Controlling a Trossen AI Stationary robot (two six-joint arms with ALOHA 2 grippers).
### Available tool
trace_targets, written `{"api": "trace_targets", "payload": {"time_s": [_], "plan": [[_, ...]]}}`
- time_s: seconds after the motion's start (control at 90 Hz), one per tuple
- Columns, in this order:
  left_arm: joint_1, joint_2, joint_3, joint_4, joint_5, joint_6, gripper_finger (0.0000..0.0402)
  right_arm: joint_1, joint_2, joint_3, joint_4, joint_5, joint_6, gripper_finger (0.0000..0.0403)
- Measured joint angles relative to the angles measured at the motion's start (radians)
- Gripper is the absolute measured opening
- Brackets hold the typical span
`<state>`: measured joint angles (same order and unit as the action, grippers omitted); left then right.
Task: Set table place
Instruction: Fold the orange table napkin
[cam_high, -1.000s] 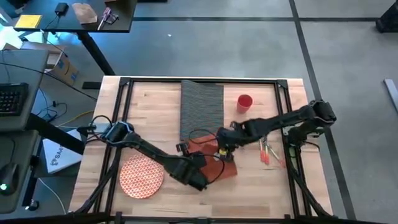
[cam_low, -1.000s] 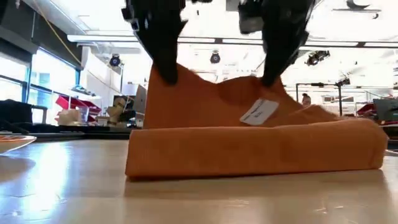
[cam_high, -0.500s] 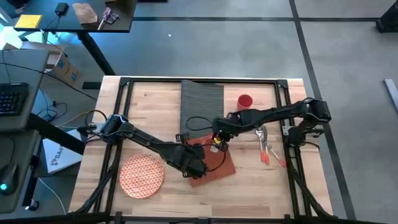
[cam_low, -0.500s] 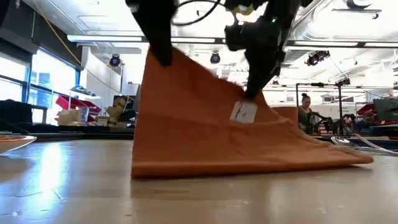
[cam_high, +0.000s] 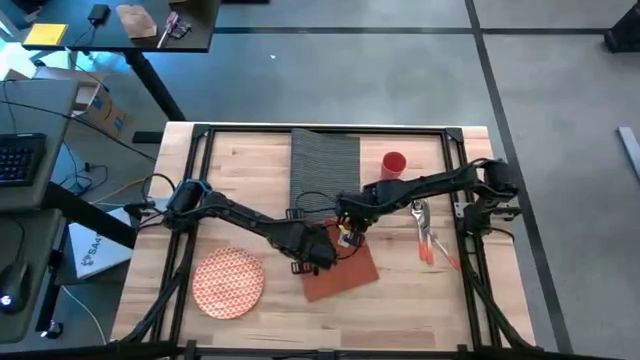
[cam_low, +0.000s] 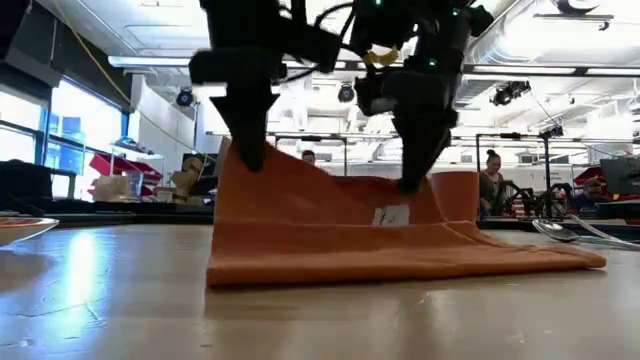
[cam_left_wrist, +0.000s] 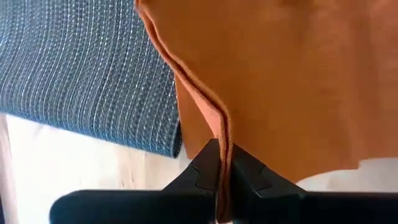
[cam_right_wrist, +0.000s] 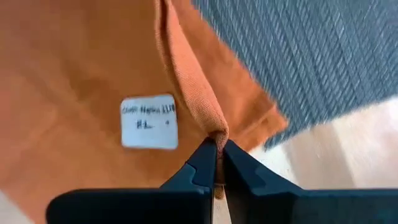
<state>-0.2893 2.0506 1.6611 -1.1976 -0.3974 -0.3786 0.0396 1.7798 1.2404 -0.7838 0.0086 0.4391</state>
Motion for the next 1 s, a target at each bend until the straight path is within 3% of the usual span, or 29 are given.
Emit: {"api": "trace_targets", "payload": {"time_s": [0.278,0.578,0.778,1.0], "plan": [[0.050,0.016,0.000,0.042,-0.007,0.086,0.0000,-0.013,0.010,0.000,0.019,0.032,-0.038,0.0000],[0.062,0.035,0.000,0.027,-0.032,0.031,0.0000,-0.027,0.053,0.000,0.066,0.048,-0.047,0.0006],[0.059,0.035,-0.016,0.025,-0.040,-0.008,0.0003,-0.027,0.053,0.000,0.073,0.055,-0.058,0.0079],[0.095,0.031,-0.019,-0.028,0.016,-0.067,0.0038,-0.048,-0.018,0.002,0.029,0.018,-0.250,0.0179]]}}
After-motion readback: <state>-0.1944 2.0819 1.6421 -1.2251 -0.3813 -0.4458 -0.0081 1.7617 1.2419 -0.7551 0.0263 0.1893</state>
